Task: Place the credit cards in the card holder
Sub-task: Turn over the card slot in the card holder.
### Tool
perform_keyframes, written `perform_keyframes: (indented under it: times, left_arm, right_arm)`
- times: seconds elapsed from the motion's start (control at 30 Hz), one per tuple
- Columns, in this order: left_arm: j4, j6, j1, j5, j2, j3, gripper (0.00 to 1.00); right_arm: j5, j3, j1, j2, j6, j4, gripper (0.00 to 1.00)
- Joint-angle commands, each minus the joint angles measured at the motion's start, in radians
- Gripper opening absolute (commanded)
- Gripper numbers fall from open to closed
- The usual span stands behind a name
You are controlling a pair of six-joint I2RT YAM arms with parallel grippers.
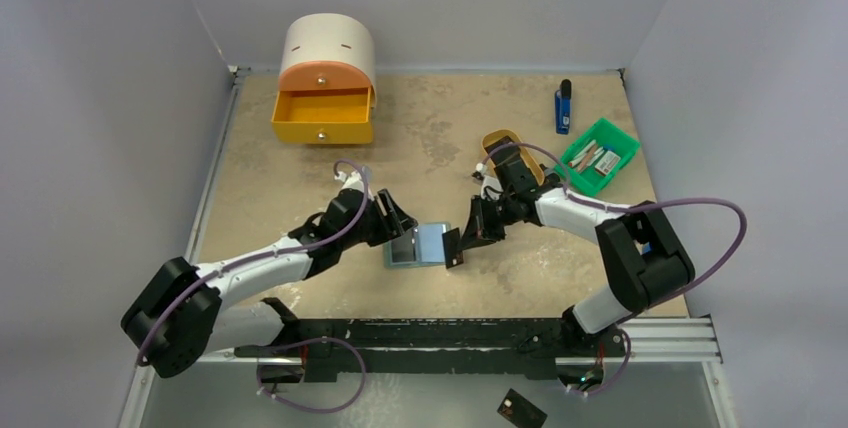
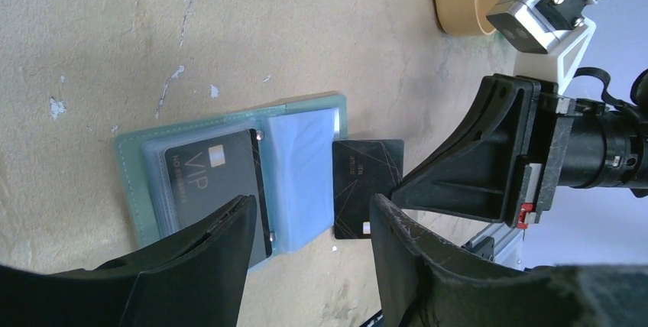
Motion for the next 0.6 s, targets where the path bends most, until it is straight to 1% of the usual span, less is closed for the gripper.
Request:
perform_keyframes:
  times: [0.0,0.37,0.57]
  left_arm:
    - [0.063,-0.016,0.004,0.022,0.019,-0.009,0.56]
    - [0.063,0.004,-0.005,0.043,0.072,-0.004,0.55]
    - [-0.029,0.060,-0.062,0.001,0.135,0.071,0.55]
  right_arm:
    - [-0.064,-0.008,-0.002,-0.005,0.027,0.054,0.00]
    - [-0.094,0.005,0.001,0.050,0.058,0.130,0.00]
    - [-0.110,0.021,0.001,0.080,0.063,0.144,0.00]
